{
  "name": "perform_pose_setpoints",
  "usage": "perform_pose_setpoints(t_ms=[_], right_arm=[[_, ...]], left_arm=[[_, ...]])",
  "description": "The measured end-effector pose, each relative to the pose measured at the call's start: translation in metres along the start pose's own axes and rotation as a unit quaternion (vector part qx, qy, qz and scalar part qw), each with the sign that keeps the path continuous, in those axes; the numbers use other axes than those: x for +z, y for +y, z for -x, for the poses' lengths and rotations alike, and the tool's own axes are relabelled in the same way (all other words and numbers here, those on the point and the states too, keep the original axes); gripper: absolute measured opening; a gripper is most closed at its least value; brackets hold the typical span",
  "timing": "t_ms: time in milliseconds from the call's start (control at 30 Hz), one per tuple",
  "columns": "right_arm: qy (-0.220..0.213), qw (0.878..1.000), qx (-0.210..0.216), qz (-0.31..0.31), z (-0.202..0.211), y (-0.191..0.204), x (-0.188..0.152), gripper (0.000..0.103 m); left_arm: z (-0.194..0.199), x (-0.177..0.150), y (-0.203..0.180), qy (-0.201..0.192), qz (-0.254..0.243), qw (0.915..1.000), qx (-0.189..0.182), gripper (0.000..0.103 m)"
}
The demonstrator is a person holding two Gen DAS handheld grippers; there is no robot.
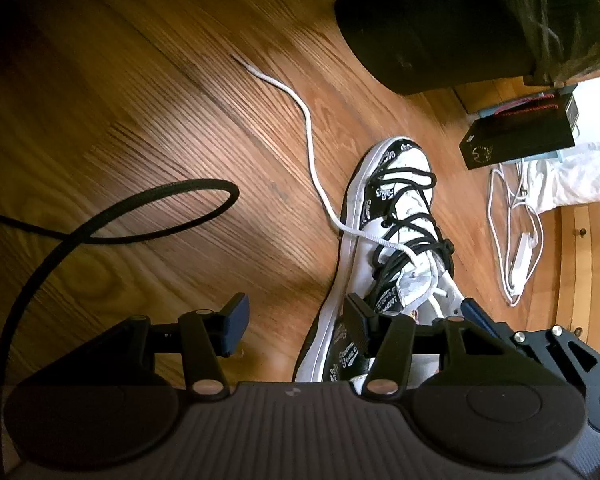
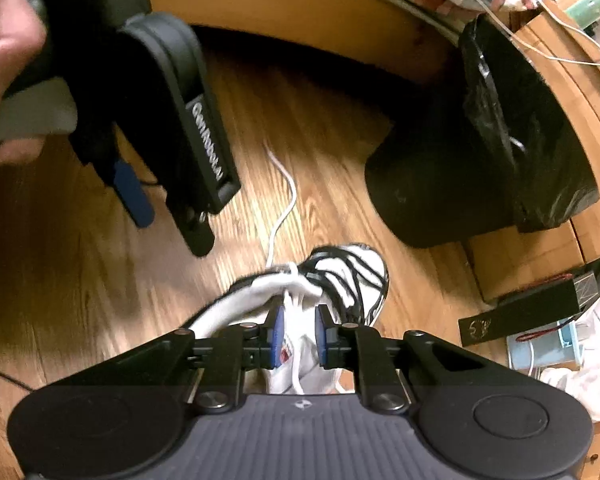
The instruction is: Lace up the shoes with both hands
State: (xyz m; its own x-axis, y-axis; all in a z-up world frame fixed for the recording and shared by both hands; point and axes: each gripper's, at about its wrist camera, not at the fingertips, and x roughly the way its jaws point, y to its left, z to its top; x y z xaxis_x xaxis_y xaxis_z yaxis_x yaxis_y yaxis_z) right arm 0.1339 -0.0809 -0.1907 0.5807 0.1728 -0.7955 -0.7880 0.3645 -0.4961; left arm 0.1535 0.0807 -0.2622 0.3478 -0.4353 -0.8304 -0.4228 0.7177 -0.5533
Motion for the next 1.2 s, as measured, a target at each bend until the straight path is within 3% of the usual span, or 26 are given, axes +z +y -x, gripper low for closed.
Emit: perform_pose_setpoints(t_ms=[333,500,1200], right_arm=[[0.034,0.999,-0.004,0.004,-0.018,0.004,-0.001,0.016],[0.034,0.999,0.004,-0.007,-0.021,0.001,0.001,0.005],[0.038,0.999,0.015,-0.009,-0.031,0.004,0.014,0.005]], left_arm=[[0.0,0.001,0.001,-0.001,0.002,1.0,0.002,0.056],[0.001,0.001,0.001,-0.001,0.001,1.0,0.001,0.056],[0.0,0.001,0.001,0.0,0.005,0.9999,-0.014,0.056]])
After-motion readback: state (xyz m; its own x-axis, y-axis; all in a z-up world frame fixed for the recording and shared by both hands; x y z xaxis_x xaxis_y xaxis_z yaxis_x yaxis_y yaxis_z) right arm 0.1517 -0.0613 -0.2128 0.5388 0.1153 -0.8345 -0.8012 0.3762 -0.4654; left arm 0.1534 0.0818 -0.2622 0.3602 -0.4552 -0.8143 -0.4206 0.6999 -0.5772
